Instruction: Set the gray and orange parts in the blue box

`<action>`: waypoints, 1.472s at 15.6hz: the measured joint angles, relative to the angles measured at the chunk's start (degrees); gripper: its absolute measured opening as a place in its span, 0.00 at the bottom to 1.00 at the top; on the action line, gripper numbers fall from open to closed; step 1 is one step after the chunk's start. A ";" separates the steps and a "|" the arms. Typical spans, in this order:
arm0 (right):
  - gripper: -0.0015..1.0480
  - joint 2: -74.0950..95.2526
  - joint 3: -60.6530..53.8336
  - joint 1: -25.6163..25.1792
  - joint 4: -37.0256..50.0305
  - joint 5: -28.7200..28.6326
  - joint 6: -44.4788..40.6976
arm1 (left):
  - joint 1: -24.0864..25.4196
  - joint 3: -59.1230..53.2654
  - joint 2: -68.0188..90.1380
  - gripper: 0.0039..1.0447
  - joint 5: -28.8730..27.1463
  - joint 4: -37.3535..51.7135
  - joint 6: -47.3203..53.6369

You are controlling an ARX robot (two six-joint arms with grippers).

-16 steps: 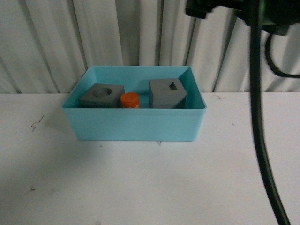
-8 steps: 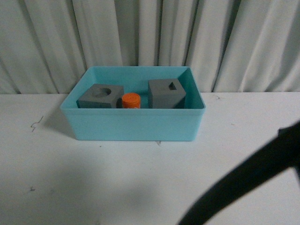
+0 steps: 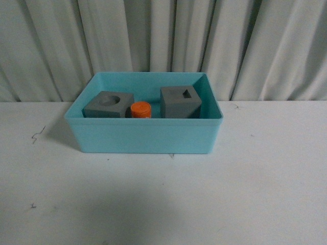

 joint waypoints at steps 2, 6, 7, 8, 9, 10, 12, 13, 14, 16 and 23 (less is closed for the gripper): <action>0.06 -4.98 -2.27 -5.01 -3.93 -4.83 -0.83 | 0.00 0.00 0.00 0.94 0.00 0.00 0.00; 0.02 -10.82 -3.39 -9.68 -7.34 -9.60 -1.44 | 0.00 0.00 0.00 0.94 0.00 0.00 0.00; 0.02 -14.12 -4.39 -12.52 -10.19 -12.48 -1.44 | 0.00 0.00 0.00 0.94 0.00 0.00 0.00; 0.02 -16.02 -4.76 -13.86 -11.63 -13.68 -1.44 | 0.00 0.00 0.00 0.94 0.00 0.00 0.00; 0.02 -16.90 -6.14 -15.06 -9.31 -14.97 -1.44 | 0.00 0.00 0.00 0.94 0.02 0.00 0.00; 0.02 -18.01 -6.19 -16.00 -11.89 -15.91 -1.44 | 0.00 0.00 0.00 0.94 0.00 0.00 0.00; 0.02 -22.18 -6.19 -23.58 -14.73 -22.10 -1.46 | 0.00 0.00 0.00 0.94 0.02 0.00 0.00; 0.02 -23.17 -6.19 -23.30 -16.00 -22.77 -1.49 | 0.00 0.00 0.00 0.94 0.00 0.00 0.00; 0.02 -24.00 -6.19 -22.99 -17.33 -23.12 -1.49 | 0.00 0.00 0.00 0.94 0.00 0.00 0.00; 0.02 -26.32 -6.19 -23.02 -19.04 -23.08 -1.49 | 0.00 0.00 0.00 0.94 0.00 0.00 0.00; 0.02 -37.88 -6.16 -23.02 -31.32 -23.17 -1.49 | 0.00 0.00 0.00 0.94 0.02 0.02 0.00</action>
